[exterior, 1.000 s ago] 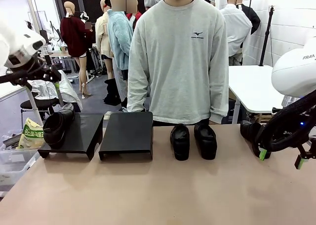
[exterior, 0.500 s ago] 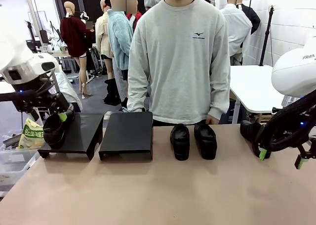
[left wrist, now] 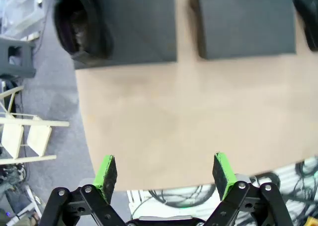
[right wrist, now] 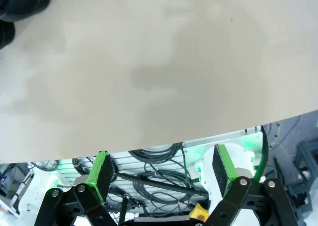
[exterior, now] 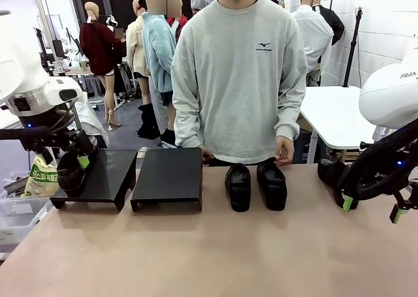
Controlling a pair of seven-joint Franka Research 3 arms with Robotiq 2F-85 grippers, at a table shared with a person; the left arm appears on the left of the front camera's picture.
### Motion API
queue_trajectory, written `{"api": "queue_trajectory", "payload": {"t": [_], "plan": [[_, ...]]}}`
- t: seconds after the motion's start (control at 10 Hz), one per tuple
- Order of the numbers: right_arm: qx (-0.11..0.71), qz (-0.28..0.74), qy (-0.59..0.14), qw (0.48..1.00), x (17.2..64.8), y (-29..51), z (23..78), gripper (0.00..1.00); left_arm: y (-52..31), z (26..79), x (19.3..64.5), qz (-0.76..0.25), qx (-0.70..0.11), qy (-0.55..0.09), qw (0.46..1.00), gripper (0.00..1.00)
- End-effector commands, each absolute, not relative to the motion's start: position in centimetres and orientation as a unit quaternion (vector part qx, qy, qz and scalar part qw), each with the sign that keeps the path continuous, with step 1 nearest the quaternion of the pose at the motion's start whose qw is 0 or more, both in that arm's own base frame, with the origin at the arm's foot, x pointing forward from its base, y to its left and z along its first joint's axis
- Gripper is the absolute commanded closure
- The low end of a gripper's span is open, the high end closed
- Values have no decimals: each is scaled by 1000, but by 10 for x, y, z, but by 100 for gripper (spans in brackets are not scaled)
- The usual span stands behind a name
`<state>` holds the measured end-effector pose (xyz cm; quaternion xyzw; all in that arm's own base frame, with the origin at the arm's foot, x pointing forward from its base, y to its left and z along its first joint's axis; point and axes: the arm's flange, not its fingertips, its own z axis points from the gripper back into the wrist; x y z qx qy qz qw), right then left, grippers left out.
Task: Organize the shoes by placing them on the stand.
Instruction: Pick up one Shoe and place it in the middle of the table.
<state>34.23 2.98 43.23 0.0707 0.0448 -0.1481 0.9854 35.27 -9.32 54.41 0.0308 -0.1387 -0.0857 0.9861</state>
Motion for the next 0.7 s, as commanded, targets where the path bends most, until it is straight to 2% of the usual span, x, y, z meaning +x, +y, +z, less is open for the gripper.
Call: {"api": "queue_trajectory", "payload": {"t": [0.0,0.2,0.4,0.6], "plan": [[68,-150,45,985,342,30,433,0,-106,545,297,-148,-10,-115,982,0],[68,-150,45,985,342,30,433,0,-118,512,283,-127,-47,-103,985,0],[68,-150,45,985,342,30,433,0,-137,484,282,-94,-89,-130,983,0],[68,-150,45,985,342,30,433,0,-156,476,283,-65,-125,-116,983,0]]}}
